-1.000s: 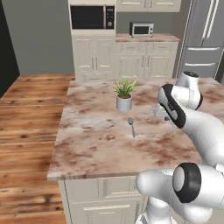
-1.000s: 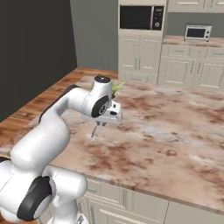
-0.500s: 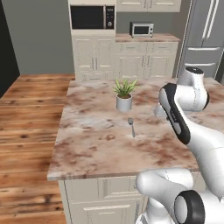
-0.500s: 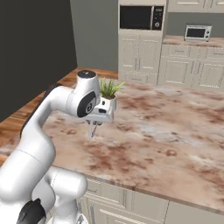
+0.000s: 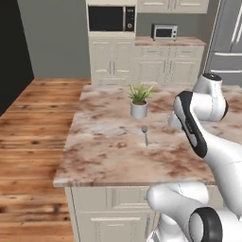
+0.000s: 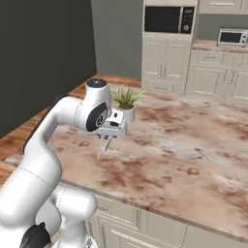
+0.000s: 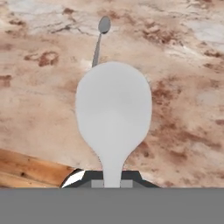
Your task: Organize the utensils by type. Pick up the wooden spoons from the counter and place them in the open cabinet. Then pick up the metallic utensils from the counter and place them in the open drawer.
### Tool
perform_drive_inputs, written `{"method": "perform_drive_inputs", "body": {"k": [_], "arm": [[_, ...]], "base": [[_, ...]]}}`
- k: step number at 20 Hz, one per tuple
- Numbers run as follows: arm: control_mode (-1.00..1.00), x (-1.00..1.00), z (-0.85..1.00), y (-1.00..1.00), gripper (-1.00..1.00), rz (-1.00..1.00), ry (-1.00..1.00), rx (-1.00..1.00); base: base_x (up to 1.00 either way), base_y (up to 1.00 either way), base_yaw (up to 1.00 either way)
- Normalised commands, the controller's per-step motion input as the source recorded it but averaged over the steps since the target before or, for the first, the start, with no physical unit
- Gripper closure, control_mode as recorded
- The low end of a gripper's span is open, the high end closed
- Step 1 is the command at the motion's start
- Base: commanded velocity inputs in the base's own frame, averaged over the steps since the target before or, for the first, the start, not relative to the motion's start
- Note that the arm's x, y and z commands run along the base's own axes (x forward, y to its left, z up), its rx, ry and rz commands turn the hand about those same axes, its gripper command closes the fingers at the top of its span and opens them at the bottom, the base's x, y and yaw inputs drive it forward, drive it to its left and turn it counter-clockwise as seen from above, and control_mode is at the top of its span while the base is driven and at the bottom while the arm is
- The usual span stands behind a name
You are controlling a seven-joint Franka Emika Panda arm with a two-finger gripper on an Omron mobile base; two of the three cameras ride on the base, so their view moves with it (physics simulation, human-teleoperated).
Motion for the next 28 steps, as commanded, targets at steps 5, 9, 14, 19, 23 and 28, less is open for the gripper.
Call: {"method": "perform_drive_inputs", "body": {"k": [5, 9, 14, 19, 23, 28], "arm": [[1.00, 0.00, 0.00, 0.00, 1.00, 0.00, 0.00, 0.00], [1.00, 0.00, 0.00, 0.00, 1.00, 0.00, 0.00, 0.00], [1.00, 0.00, 0.00, 0.00, 1.00, 0.00, 0.00, 0.00], [1.00, 0.00, 0.00, 0.00, 1.00, 0.00, 0.00, 0.00], [1.00, 0.00, 0.00, 0.00, 1.00, 0.00, 0.00, 0.00], [1.00, 0.00, 0.00, 0.00, 1.00, 0.00, 0.00, 0.00]], "base": [[-0.38, -0.66, 0.73], [-0.41, -0.65, 0.75], [-0.68, -0.49, 0.41], [-0.82, -0.23, 0.01], [-0.52, -0.03, -0.46], [-0.29, 0.03, -0.78]]}}
